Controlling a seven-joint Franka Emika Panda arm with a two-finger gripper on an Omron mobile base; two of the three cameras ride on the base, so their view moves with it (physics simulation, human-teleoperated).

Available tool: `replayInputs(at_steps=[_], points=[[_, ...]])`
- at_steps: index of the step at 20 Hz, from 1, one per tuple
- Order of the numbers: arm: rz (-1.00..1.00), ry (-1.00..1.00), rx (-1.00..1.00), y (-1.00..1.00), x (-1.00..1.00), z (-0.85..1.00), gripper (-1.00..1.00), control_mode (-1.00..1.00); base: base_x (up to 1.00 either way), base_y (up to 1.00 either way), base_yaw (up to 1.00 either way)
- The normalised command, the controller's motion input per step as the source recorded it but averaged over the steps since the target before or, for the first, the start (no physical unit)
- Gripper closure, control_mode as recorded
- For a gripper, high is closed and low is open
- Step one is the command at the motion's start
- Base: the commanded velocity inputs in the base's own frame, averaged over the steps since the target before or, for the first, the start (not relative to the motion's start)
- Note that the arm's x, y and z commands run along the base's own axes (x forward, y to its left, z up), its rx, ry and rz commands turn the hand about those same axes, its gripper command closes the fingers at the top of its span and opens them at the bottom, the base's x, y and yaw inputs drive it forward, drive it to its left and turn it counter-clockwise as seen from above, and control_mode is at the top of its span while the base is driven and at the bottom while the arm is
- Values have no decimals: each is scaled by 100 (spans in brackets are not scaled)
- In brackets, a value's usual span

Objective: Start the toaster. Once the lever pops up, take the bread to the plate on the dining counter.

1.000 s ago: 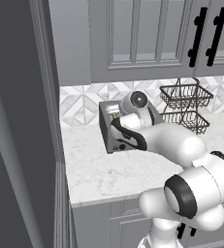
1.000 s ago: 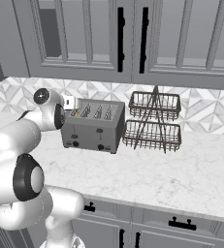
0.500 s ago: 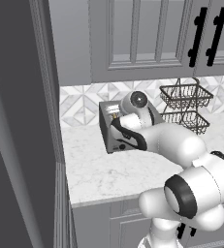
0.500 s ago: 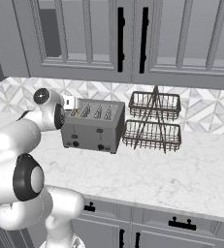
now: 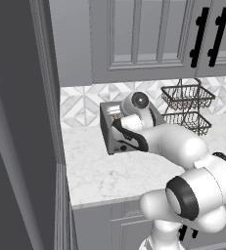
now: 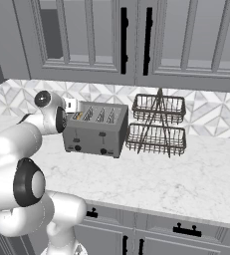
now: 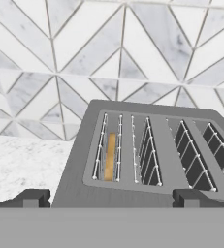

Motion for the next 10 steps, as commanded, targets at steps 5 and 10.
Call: replayInputs(at_steps=[5, 10], points=[[0, 0, 0, 0, 0, 0, -100, -100, 0, 0, 0], [0, 0, 0, 0, 0, 0, -100, -100, 0, 0, 0]])
